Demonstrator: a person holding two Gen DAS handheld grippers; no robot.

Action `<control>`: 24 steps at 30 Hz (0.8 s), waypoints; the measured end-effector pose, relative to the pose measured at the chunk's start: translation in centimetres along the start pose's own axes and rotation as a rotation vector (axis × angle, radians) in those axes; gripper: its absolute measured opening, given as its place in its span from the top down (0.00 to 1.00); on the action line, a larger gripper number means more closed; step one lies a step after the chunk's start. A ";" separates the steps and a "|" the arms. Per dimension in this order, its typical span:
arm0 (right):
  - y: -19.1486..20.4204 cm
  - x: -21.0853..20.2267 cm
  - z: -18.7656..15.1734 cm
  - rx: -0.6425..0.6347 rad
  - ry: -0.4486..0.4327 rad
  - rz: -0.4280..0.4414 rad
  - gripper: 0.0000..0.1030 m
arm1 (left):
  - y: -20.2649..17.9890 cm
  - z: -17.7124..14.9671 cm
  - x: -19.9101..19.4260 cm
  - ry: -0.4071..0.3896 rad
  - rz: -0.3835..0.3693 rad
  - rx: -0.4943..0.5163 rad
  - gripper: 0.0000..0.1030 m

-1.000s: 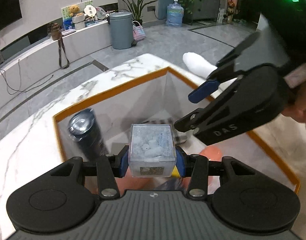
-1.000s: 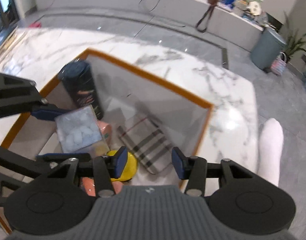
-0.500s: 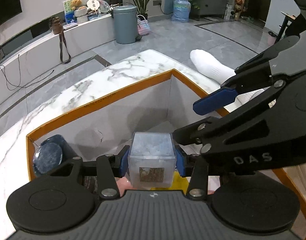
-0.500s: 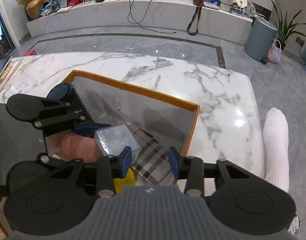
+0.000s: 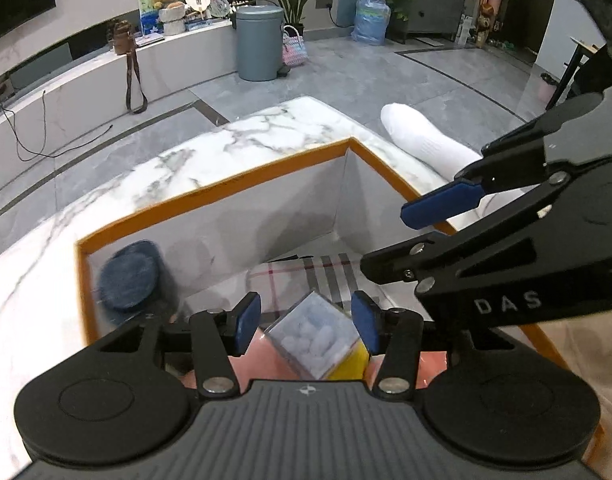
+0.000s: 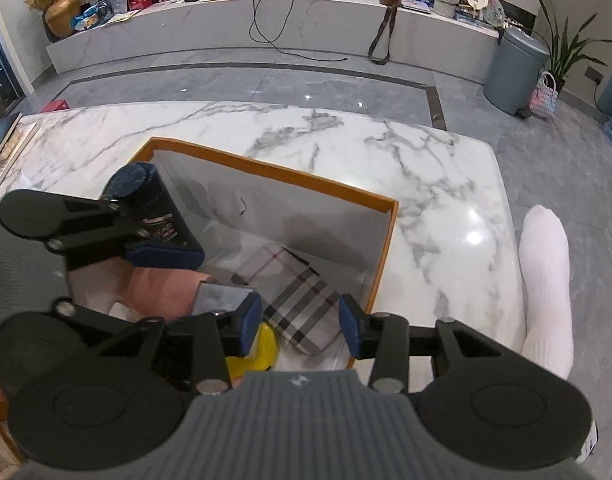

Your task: Organize rigid objects

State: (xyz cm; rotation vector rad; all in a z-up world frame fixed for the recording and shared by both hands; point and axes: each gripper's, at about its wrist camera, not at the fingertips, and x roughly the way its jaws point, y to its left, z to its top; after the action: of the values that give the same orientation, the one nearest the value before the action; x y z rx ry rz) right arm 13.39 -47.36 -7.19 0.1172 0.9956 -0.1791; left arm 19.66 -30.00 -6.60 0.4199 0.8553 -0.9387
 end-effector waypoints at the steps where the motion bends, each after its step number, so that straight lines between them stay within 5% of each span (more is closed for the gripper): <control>1: 0.1 -0.4 0.0 0.002 0.000 0.001 0.56 | 0.0 0.0 -0.7 -0.006 0.005 0.002 0.40; 12: 4.3 -8.2 -2.2 -0.045 -0.066 -0.022 0.46 | -0.8 -2.5 -12.8 -0.151 0.114 -0.053 0.38; 24: 8.6 -14.3 -10.5 -0.017 -0.198 0.016 0.41 | -3.6 -8.9 -21.4 -0.320 0.275 -0.148 0.38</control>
State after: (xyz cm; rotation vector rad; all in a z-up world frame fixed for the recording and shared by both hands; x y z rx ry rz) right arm -1.03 -35.65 -0.69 0.0898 0.7987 -0.1643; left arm 6.03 -14.88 5.04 0.2424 0.5534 -0.6601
